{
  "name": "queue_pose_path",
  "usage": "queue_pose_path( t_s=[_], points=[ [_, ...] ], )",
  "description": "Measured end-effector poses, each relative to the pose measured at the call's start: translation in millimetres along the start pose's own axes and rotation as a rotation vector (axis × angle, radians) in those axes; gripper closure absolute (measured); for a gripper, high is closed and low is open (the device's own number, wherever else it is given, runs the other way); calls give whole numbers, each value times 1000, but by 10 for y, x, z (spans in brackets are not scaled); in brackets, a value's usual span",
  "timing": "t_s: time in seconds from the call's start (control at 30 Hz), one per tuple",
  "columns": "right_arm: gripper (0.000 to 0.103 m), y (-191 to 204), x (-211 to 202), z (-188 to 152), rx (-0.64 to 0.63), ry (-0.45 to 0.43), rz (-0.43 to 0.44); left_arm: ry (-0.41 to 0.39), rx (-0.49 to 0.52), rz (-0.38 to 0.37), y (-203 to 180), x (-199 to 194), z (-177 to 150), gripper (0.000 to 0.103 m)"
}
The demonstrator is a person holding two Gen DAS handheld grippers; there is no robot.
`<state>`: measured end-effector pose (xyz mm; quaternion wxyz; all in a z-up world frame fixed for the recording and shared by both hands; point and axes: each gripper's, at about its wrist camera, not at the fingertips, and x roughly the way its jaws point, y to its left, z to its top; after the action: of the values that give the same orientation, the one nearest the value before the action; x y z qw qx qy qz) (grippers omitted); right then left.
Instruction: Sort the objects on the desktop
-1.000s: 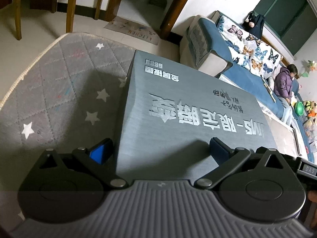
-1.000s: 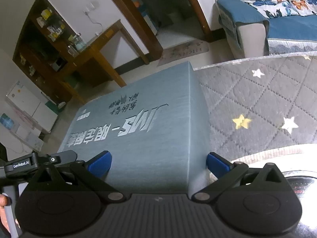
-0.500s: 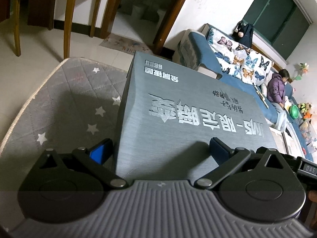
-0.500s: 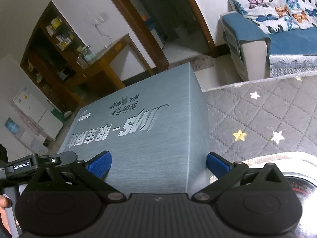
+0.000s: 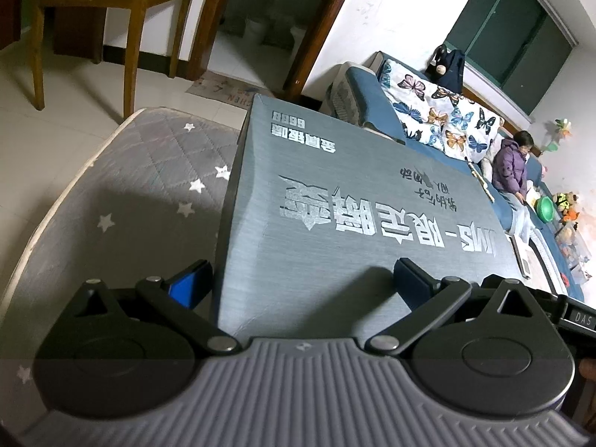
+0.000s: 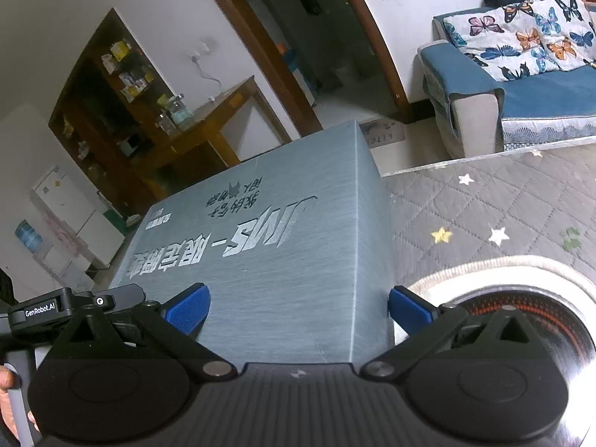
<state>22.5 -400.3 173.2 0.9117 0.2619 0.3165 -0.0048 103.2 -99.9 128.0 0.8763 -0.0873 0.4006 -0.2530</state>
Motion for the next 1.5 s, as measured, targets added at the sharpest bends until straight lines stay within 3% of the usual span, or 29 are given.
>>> queue_pose_path(
  t_s=[0.63, 1.5],
  points=[
    [0, 260, -689, -691, -16, -29, 11, -37, 31, 5, -23, -785, -735, 1],
    [0, 536, -1700, -2013, -14, -77, 10, -80, 103, -9, -72, -1841, -1985, 1]
  ],
)
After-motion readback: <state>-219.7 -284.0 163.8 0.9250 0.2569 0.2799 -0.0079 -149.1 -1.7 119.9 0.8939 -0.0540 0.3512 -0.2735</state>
